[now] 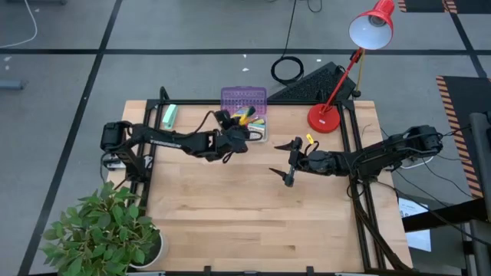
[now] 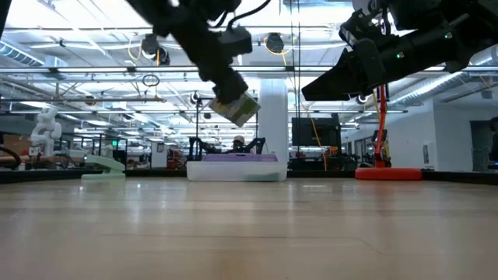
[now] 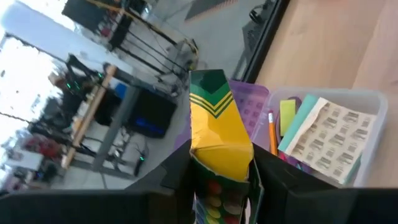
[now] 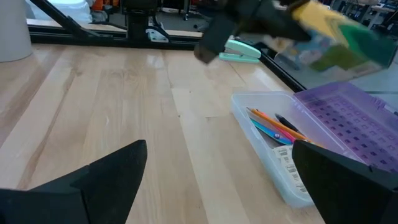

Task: Pack school essentials
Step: Put the yellow crayon box into the purple supply box

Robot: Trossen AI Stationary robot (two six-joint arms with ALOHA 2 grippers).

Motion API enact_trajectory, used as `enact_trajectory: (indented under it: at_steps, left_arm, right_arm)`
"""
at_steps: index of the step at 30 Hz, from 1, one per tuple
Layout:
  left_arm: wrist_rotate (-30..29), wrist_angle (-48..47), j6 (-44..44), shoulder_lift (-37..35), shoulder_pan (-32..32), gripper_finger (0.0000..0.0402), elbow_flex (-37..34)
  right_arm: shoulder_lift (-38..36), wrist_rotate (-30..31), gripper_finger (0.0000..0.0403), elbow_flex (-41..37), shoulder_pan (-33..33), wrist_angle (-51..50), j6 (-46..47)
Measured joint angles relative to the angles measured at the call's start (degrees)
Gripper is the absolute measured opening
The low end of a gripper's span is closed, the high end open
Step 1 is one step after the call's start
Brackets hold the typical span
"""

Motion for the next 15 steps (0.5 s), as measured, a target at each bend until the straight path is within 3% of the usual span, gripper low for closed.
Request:
enact_trajectory:
  at_steps: [5,11,15]
  left_arm:
    - [4.0,-17.7,-9.1,0.0,1.3,0.0122,9.3]
    - [13.6,-25.1,-14.5,0.0,3.5,0.0122,11.5]
    - [13.6,-29.3,-15.2,1.4,4.8,0.0122,11.3]
  right_arm:
    - [0.0,0.0,0.0396,0.0,0.0,-0.2,0.7]
    - [0.0,0.0,0.0396,0.0,0.0,-0.2,0.7]
    - [0.0,0.0,0.0396,0.0,0.0,-0.2,0.9]
